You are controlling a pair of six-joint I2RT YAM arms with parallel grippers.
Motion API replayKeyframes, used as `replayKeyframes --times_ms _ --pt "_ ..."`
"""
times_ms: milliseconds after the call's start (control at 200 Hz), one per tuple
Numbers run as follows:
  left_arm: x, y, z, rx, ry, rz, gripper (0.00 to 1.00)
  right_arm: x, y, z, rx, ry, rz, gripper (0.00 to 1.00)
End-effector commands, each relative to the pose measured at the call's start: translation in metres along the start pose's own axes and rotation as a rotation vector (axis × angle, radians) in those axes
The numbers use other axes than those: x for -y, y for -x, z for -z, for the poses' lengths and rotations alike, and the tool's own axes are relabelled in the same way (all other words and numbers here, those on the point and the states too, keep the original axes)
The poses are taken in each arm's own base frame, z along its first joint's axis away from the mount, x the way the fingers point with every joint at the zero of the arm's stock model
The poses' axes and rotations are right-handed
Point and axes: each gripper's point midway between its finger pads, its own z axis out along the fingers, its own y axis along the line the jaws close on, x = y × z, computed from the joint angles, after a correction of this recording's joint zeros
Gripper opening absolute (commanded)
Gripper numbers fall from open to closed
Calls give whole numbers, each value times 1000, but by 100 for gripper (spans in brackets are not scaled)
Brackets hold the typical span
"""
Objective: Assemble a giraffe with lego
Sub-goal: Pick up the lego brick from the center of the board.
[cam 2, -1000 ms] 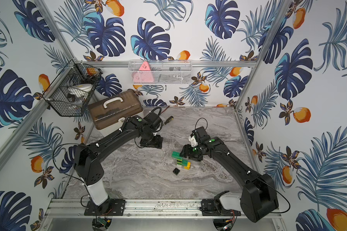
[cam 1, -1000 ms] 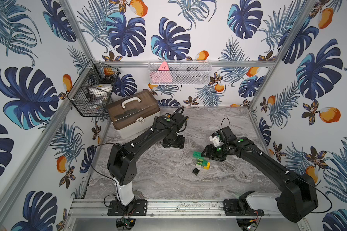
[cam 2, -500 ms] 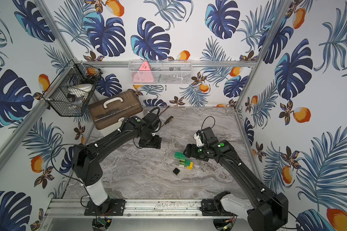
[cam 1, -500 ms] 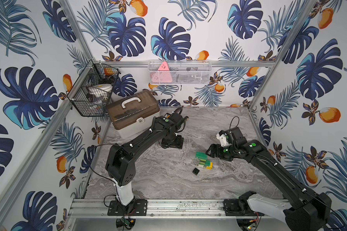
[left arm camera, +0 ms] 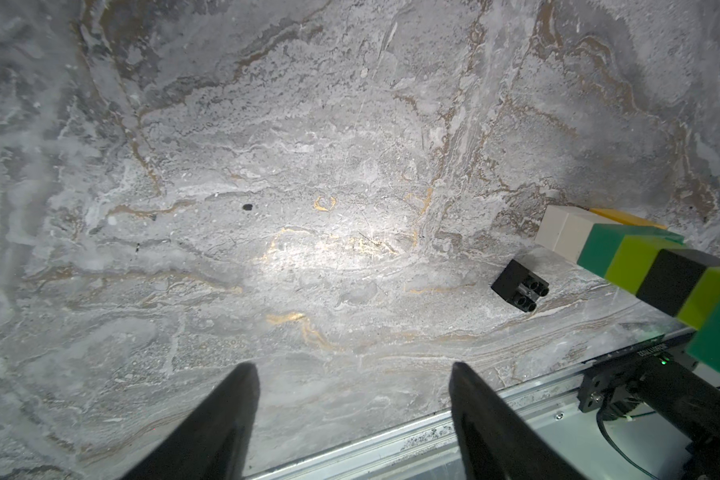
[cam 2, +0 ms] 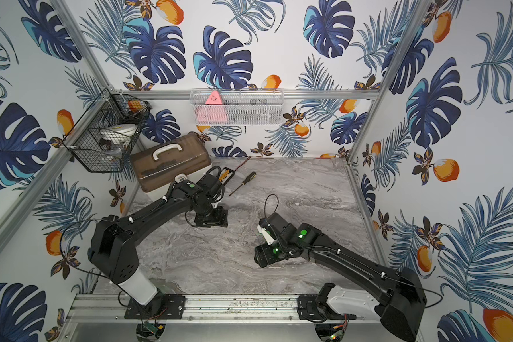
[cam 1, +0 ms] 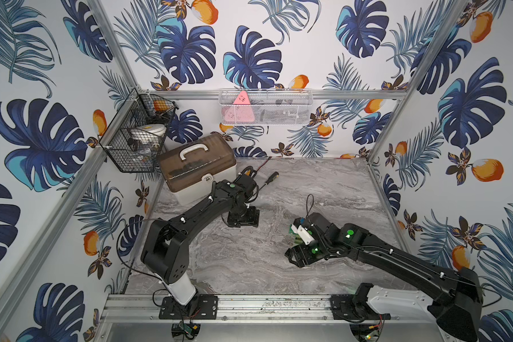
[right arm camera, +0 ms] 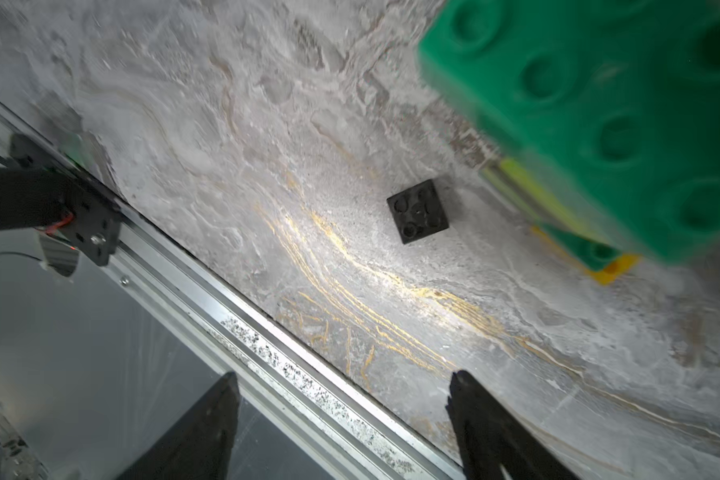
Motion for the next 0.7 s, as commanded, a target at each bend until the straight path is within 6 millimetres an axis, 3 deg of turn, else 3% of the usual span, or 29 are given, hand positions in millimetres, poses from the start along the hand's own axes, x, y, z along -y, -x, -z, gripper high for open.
replayKeyframes --times_ms 0,100,300,695 --pt "-3 1 6 21 -32 18 78 6 11 -24 58 -88 -6 82" --pt "-8 -3 8 20 -45 34 78 8 20 -46 71 -123 3 83" --pt "-15 -6 17 27 -59 43 78 11 31 -71 91 -152 23 83" --pt "-19 -5 23 30 -76 33 78 19 26 -87 92 -184 3 83"
